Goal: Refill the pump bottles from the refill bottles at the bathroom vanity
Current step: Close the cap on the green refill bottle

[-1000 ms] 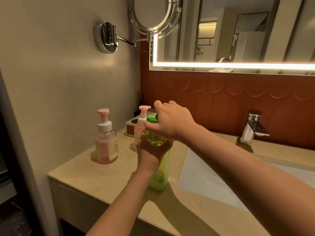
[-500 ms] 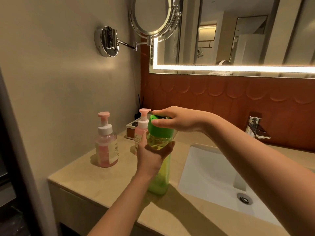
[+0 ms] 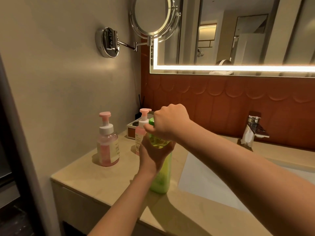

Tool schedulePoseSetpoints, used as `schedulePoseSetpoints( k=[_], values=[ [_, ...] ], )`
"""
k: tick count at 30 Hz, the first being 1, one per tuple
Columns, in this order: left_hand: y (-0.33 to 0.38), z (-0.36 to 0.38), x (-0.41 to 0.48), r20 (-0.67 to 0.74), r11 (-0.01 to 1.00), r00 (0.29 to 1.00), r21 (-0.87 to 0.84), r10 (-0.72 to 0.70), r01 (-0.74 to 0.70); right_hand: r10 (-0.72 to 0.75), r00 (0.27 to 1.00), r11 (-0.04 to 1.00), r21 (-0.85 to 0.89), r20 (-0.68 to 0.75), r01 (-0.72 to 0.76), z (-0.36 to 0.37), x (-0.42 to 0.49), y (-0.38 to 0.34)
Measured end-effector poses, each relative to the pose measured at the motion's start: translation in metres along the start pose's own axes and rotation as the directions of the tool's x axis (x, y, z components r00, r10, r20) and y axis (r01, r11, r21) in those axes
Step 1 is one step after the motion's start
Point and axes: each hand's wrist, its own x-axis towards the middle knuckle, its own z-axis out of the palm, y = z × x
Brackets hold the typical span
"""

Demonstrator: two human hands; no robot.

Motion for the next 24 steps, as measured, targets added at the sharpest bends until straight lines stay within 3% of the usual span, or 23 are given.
schedulePoseSetpoints(
  k=[2, 5, 7, 9, 11, 13, 16, 19, 21, 24],
  values=[
    [0.003, 0.002, 0.000, 0.011, 1.000, 1.000, 0.007, -0.003, 0.003, 0.018, 1.000, 0.994, 0.107, 0.002, -0.018, 0.006, 0.000, -0.002],
    [0.004, 0.001, -0.001, 0.054, 1.000, 0.998, 0.009, -0.018, 0.018, 0.028, 0.984, 0.911, 0.400, 0.175, -0.097, 0.012, 0.006, -0.004],
    [0.003, 0.000, -0.002, 0.048, 1.000, 0.999, 0.020, -0.015, 0.014, -0.016, 0.971, 0.785, 0.605, 0.240, -0.136, 0.008, 0.008, 0.002],
    [0.005, -0.002, -0.003, 0.049, 0.999, 0.999, 0.037, -0.013, 0.011, -0.149, 0.931, 0.563, 0.803, 0.332, -0.197, 0.001, 0.005, 0.016],
    [0.005, 0.000, -0.003, 0.054, 0.985, 0.997, -0.160, -0.049, 0.057, -0.270, 0.878, 0.469, 0.851, 0.395, -0.238, -0.002, -0.002, 0.033],
    [0.008, 0.001, -0.003, 0.087, 0.954, 0.991, -0.273, -0.104, 0.125, -0.293, 0.881, 0.550, 0.819, 0.372, -0.163, -0.001, -0.007, 0.041],
    [0.007, 0.002, -0.002, 0.047, 0.979, 0.994, -0.174, -0.096, 0.103, -0.221, 0.944, 0.709, 0.705, 0.245, -0.017, -0.001, -0.005, 0.039],
    [0.007, 0.000, -0.001, 0.046, 0.961, 0.988, -0.230, -0.144, 0.151, -0.120, 0.981, 0.878, 0.478, 0.154, 0.032, -0.006, 0.001, 0.027],
    [0.004, -0.001, -0.001, 0.041, 0.959, 0.986, -0.229, -0.163, 0.168, -0.069, 0.993, 0.936, 0.351, 0.099, 0.030, -0.010, 0.001, 0.017],
    [0.001, 0.001, 0.000, -0.012, 0.997, 0.997, -0.001, -0.072, 0.072, -0.024, 0.998, 0.988, 0.153, -0.058, 0.032, -0.007, -0.002, 0.005]
  ],
)
